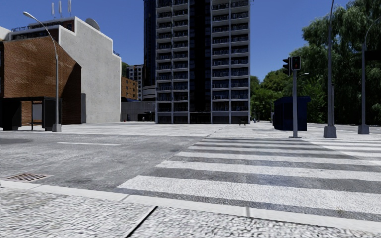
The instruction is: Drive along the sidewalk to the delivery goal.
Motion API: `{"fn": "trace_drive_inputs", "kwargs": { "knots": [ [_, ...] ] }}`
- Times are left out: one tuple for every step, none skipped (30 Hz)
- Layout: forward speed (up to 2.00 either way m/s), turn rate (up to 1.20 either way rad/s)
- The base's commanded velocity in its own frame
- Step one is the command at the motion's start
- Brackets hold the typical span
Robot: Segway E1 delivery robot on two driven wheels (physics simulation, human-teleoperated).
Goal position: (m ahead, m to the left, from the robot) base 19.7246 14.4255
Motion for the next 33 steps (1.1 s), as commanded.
{"fn": "trace_drive_inputs", "kwargs": {
  "knots": [
    [1.57, -0.20],
    [1.57, -0.20],
    [1.57, -0.20],
    [1.57, -0.20],
    [1.57, -0.27],
    [1.57, -0.35],
    [1.57, -0.39],
    [1.57, -0.40],
    [1.57, -0.40],
    [1.57, -0.40],
    [1.57, -0.40],
    [1.57, -0.40],
    [1.57, -0.40],
    [1.57, -0.40],
    [1.57, -0.40],
    [1.57, -0.40],
    [1.57, -0.40],
    [1.57, -0.40],
    [1.57, -0.40],
    [1.57, -0.40],
    [1.57, -0.40],
    [1.57, -0.40],
    [1.57, -0.40],
    [1.57, -0.40],
    [1.57, -0.40],
    [1.57, -0.40],
    [1.57, -0.40],
    [1.57, -0.40],
    [1.57, -0.37],
    [1.57, -0.29],
    [1.57, -0.22],
    [1.57, -0.22],
    [1.57, -0.18]
  ]
}}
